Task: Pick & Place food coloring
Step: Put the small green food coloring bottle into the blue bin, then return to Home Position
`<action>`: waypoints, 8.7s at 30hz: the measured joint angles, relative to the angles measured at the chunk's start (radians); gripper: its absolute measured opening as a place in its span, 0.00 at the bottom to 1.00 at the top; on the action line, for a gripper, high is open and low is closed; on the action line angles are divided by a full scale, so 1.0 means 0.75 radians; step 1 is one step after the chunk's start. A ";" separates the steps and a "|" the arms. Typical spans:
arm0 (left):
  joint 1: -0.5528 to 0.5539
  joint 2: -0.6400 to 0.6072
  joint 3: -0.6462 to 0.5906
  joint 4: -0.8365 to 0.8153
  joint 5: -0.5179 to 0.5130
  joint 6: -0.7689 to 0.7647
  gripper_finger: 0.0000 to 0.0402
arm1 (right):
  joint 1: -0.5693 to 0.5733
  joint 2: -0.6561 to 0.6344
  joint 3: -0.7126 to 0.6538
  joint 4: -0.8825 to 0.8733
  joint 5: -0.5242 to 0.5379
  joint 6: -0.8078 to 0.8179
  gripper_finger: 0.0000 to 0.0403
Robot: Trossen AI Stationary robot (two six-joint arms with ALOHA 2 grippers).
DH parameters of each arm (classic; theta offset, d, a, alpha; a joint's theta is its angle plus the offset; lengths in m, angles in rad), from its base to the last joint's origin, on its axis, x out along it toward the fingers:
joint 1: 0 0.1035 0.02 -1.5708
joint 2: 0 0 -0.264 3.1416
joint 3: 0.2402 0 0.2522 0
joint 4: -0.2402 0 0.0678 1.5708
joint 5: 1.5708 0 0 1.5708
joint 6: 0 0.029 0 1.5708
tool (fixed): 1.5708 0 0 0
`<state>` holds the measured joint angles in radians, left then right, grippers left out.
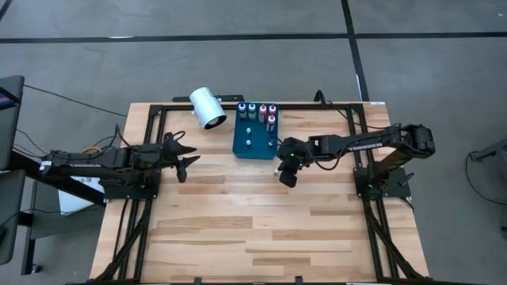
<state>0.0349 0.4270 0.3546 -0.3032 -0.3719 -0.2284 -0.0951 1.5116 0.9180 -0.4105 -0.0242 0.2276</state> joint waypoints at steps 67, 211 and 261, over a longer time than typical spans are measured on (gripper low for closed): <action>-0.001 -0.032 0.001 -0.112 -0.005 0.047 0.37 | -0.071 0.368 0.133 -0.013 -0.073 0.010 0.33; 0.001 -0.032 0.001 -0.128 -0.070 0.065 0.37 | -0.299 0.784 0.772 -0.215 0.142 -0.022 0.18; 0.001 -0.032 0.001 -0.128 -0.072 0.062 0.37 | -0.339 0.770 1.270 -0.829 0.080 -0.167 0.47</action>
<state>0.0354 0.4032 0.3553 -0.3988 -0.4255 -0.1818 -0.3490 2.0888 1.8707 -1.0321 0.0359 0.1020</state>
